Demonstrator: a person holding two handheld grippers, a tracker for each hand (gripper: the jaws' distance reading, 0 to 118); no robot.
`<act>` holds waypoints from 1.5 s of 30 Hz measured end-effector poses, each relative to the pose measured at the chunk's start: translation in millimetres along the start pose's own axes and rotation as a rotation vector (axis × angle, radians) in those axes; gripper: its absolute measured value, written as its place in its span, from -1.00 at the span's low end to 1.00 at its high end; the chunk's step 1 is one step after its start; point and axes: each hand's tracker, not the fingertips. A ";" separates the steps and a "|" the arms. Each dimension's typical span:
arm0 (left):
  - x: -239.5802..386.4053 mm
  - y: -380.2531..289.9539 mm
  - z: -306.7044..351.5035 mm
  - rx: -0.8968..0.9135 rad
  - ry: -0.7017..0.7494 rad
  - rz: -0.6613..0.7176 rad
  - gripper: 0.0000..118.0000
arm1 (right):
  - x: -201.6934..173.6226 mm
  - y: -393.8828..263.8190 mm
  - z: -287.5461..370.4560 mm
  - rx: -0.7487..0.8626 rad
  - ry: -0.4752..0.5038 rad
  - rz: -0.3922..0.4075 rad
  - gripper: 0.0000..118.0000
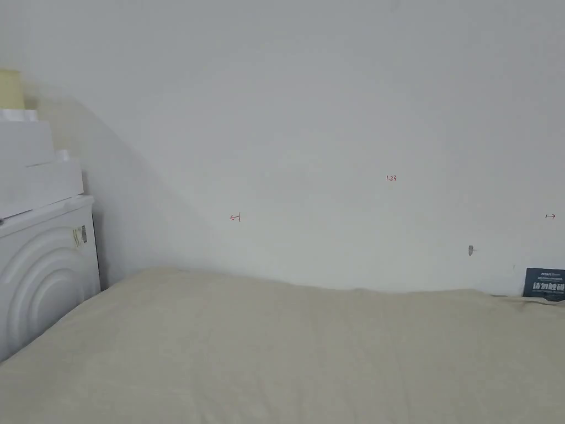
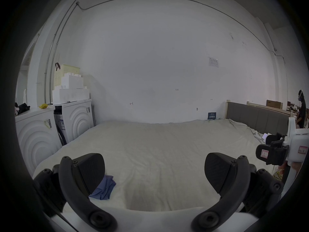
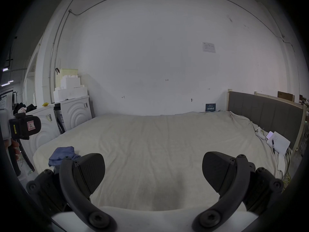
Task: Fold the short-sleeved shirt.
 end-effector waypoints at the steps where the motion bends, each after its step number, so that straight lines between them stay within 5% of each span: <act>1: 1.5 -0.9 -0.6 -0.003 0.007 -0.006 1.00 | -0.3 0.4 0.2 0.000 -0.006 0.008 0.95; 45: 2.4 -5.6 -12.4 -0.055 0.020 -0.009 1.00 | 0.1 -0.1 -6.6 -0.032 -0.002 0.037 0.95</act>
